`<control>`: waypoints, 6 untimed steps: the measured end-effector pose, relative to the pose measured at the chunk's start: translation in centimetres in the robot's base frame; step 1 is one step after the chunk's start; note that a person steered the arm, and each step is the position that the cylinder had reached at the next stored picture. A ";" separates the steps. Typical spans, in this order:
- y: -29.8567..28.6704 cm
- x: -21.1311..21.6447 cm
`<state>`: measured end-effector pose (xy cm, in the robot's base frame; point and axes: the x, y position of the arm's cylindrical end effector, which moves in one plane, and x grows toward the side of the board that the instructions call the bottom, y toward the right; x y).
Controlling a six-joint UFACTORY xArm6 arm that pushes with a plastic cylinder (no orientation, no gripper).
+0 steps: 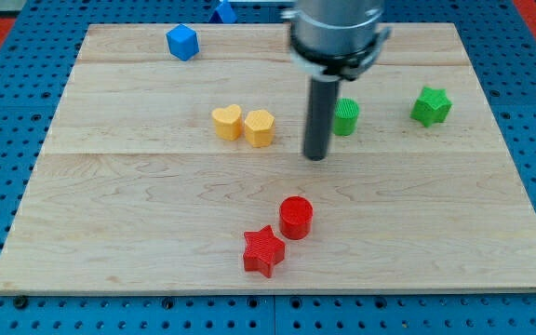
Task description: Move the green circle to the left of the green star
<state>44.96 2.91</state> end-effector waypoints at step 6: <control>27.2 -1.6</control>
